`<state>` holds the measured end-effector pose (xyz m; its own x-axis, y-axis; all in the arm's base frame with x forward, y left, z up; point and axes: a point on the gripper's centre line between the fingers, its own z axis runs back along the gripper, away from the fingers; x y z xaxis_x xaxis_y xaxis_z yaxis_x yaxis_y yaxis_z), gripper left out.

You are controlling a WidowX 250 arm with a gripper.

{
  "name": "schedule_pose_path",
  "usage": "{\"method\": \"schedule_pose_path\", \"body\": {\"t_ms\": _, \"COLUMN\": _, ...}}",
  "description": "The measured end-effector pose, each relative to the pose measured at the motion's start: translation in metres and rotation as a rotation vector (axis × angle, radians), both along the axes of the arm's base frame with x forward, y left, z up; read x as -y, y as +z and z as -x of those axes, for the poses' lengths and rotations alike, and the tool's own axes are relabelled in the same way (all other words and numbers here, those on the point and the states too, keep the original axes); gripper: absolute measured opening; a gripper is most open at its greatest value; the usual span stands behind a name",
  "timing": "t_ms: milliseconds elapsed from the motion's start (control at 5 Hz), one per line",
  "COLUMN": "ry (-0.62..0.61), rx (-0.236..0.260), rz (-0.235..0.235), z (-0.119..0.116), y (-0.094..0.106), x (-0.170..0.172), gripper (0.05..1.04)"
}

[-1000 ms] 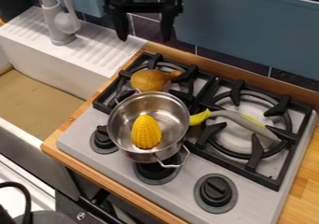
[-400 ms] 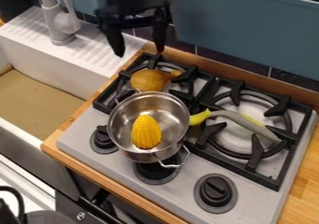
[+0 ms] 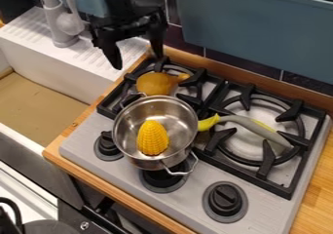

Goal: Move the yellow thing to the right stove

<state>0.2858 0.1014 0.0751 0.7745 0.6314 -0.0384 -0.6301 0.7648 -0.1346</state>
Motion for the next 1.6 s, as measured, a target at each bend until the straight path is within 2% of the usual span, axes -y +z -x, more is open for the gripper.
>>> {"method": "schedule_pose_path", "body": {"t_ms": 200, "ry": 0.003, "rx": -0.021, "rz": 0.017, "z": 0.003, "y": -0.009, "x": 0.004, "gripper": 0.999}}
{"method": "schedule_pose_path", "body": {"t_ms": 400, "ry": 0.048, "rx": -0.081, "rz": 0.051, "z": 0.004, "y": -0.017, "x": 0.008, "gripper": 0.999}}
{"method": "schedule_pose_path", "body": {"t_ms": 600, "ry": 0.086, "rx": -0.058, "rz": 0.075, "z": 0.002, "y": -0.021, "x": 0.012, "gripper": 0.999}}
{"method": "schedule_pose_path", "body": {"t_ms": 800, "ry": 0.128, "rx": -0.04, "rz": 0.11, "z": 0.007, "y": -0.033, "x": 0.02, "gripper": 0.999}}
{"method": "schedule_pose_path", "body": {"t_ms": 1000, "ry": 0.16, "rx": -0.028, "rz": 0.11, "z": 0.008, "y": -0.033, "x": 0.024, "gripper": 0.998}}
{"method": "schedule_pose_path", "body": {"t_ms": 1400, "ry": 0.161, "rx": -0.033, "rz": 0.075, "z": 0.017, "y": -0.04, "x": 0.032, "gripper": 0.998}}
{"method": "schedule_pose_path", "body": {"t_ms": 1600, "ry": 0.183, "rx": -0.032, "rz": 0.063, "z": 0.016, "y": -0.042, "x": 0.035, "gripper": 0.952}}
